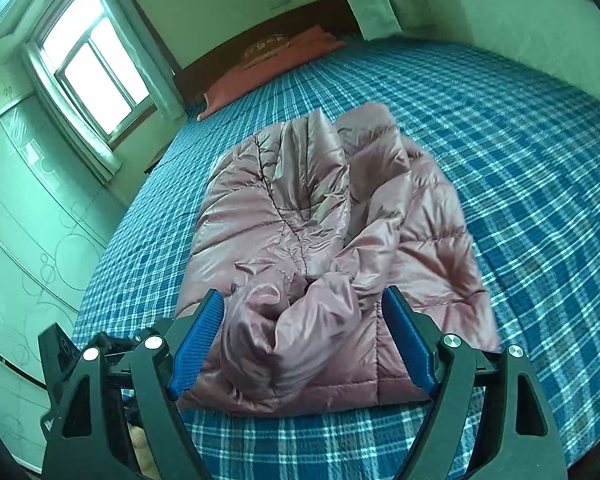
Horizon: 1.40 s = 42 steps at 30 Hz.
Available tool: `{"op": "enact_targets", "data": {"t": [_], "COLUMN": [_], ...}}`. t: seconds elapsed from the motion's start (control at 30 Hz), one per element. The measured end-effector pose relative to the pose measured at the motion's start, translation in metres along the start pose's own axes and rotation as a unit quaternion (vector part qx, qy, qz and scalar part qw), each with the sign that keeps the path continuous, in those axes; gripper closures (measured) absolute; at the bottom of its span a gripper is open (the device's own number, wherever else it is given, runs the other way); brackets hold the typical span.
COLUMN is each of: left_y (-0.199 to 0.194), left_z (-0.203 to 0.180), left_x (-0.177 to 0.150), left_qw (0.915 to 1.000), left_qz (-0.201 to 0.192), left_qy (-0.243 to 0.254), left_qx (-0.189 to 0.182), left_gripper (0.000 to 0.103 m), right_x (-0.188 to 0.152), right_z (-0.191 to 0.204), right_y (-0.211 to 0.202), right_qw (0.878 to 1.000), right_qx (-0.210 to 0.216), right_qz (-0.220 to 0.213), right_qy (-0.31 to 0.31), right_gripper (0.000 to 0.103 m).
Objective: Fold large clothes
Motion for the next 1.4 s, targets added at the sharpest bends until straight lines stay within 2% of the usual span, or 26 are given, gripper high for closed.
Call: {"op": "enact_targets", "data": {"t": [0.07, 0.1, 0.17, 0.2, 0.27, 0.37, 0.53, 0.6, 0.67, 0.77, 0.87, 0.93, 1.03, 1.13, 1.2, 1.3, 1.4], "left_y": [0.002, 0.002, 0.003, 0.003, 0.004, 0.008, 0.026, 0.035, 0.04, 0.05, 0.06, 0.066, 0.062, 0.046, 0.033, 0.037, 0.06], "left_z": [0.0, -0.001, -0.003, -0.005, -0.01, -0.02, -0.032, -0.037, -0.04, -0.038, -0.028, -0.022, -0.028, -0.038, -0.045, -0.046, -0.046], "left_x": [-0.002, -0.002, -0.003, -0.003, -0.004, -0.008, -0.023, -0.032, -0.039, -0.047, -0.053, -0.054, -0.052, -0.044, -0.029, -0.002, 0.016], "left_qw": [1.0, 1.0, 1.0, 1.0, 0.9999, 0.9998, 0.9993, 0.9987, 0.9983, 0.996, 0.9936, 0.9918, 0.9893, 0.9864, 0.9868, 0.9903, 0.9926], "left_qz": [0.0, 0.0, 0.001, 0.001, 0.002, 0.005, 0.026, 0.037, 0.039, 0.052, 0.063, 0.068, 0.074, 0.069, 0.047, 0.045, 0.065], "left_qy": [-0.002, -0.002, -0.001, 0.0, 0.003, 0.014, 0.021, 0.028, 0.042, 0.069, 0.079, 0.088, 0.109, 0.136, 0.148, 0.129, 0.1], "left_qx": [-0.002, -0.004, -0.006, -0.008, -0.013, -0.016, -0.019, -0.019, -0.011, 0.021, 0.05, 0.063, 0.063, 0.063, 0.047, 0.026, 0.018], "left_gripper": [0.035, 0.035, 0.035, 0.035, 0.035, 0.035, 0.03, 0.03, 0.029, 0.029, 0.038, 0.039, 0.04, 0.038, 0.028, 0.026, 0.026], "right_x": [0.0, 0.001, 0.001, 0.002, 0.004, 0.012, 0.011, 0.006, -0.004, -0.021, -0.034, -0.038, -0.036, -0.028, -0.017, 0.01, 0.046], "right_z": [-0.003, -0.006, -0.009, -0.013, -0.02, -0.043, -0.081, -0.094, -0.109, -0.124, -0.132, -0.136, -0.139, -0.136, -0.14, -0.149, -0.143], "right_y": [0.006, 0.009, 0.017, 0.018, 0.015, 0.005, -0.005, -0.003, 0.005, 0.022, 0.039, 0.046, 0.047, 0.035, 0.021, 0.001, 0.01], "right_qw": [1.0, 1.0, 0.999, 0.999, 0.999, 0.999, 0.997, 0.996, 0.995, 0.992, 0.991, 0.99, 0.989, 0.991, 0.993, 0.994, 0.995], "right_qx": [0.004, 0.006, 0.017, 0.021, 0.022, 0.019, 0.003, -0.003, -0.006, -0.005, 0.001, 0.009, 0.024, 0.027, 0.01, -0.006, -0.003], "right_qz": [0.003, 0.005, 0.025, 0.03, 0.025, 0.004, -0.014, -0.008, 0.005, 0.024, 0.03, 0.028, 0.028, 0.049, 0.045, 0.008, 0.002], "right_qy": [0.01, 0.014, 0.016, 0.019, 0.023, 0.048, 0.078, 0.088, 0.104, 0.12, 0.128, 0.137, 0.145, 0.12, 0.11, 0.108, 0.103], "right_gripper": [0.024, 0.044, 0.078, 0.085, 0.09, 0.092, 0.092, 0.092, 0.092, 0.091, 0.091, 0.092, 0.09, 0.07, 0.03, 0.028, 0.028]}}
Point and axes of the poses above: each gripper's, at about its wrist camera, not at the fingertips, and y roughly the way its jaws point, z to its left, x to its top, the point moved 5 cm from there along y, roughly the way its jaws point, and after that the axes turned 8 degrees about -x, right-handed, at the moved point
